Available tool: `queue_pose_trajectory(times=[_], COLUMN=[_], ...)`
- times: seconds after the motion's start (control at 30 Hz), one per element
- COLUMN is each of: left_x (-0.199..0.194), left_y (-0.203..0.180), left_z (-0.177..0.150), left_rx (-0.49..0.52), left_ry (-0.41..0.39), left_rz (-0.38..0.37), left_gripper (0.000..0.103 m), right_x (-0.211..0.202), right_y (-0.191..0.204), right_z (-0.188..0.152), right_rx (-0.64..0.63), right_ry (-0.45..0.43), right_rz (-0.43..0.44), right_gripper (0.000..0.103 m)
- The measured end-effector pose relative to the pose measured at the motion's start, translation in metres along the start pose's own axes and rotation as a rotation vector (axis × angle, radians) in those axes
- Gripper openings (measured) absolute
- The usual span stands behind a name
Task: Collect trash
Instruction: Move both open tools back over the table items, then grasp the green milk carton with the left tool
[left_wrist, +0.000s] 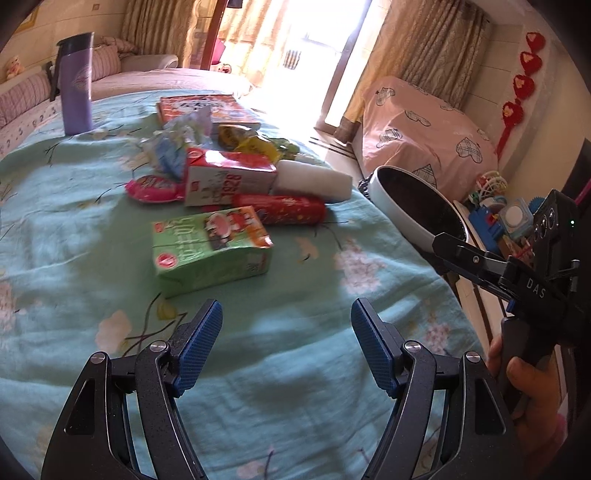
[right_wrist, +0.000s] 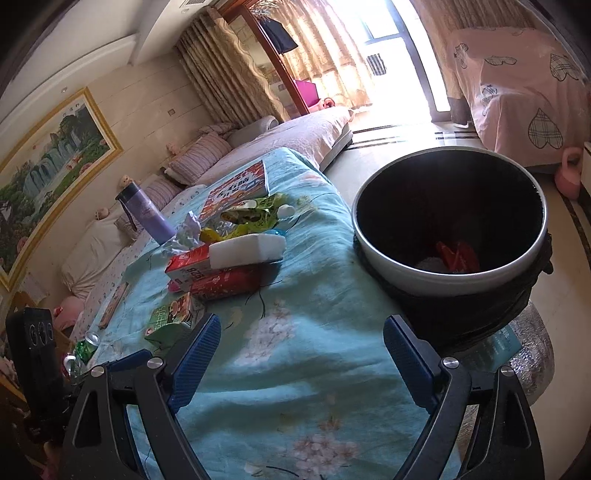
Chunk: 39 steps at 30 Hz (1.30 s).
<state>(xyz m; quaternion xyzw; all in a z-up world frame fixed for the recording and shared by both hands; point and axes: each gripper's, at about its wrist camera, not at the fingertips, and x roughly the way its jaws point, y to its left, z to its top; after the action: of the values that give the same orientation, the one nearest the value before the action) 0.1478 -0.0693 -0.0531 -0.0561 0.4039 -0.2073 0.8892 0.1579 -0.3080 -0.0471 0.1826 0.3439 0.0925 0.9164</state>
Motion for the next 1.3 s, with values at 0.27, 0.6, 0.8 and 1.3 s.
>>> queue_pose_trajectory(times=[0.27,0.6,0.8,1.3], left_x=[-0.005,-0.004,0.003,0.050], left_y=[0.020,0.045,0.055,0.056], left_z=[-0.004,0.008,0.026,0.053], left_rx=[0.022,0.066,0.168,0.438], left_ry=[0.017,0.016,0.023,0.165], left_rz=[0.007,0.047,0.055,-0.066], left_gripper=[0.074,0.074,0.075,0.075], right_x=[0.010,0.028,0.043,0.104], right_y=[0.025,0.039,0.046,0.064], right_z=[0.001,0.009,0.026,0.043], right_rx=[-0.080,-0.153,-0.258,-0.718], right_ry=[0.030,0.079,0.115,0.219], right_rz=[-0.011,-0.007,0.014,-0.005], right_gripper=[0.091,0.091,0.090,0.069])
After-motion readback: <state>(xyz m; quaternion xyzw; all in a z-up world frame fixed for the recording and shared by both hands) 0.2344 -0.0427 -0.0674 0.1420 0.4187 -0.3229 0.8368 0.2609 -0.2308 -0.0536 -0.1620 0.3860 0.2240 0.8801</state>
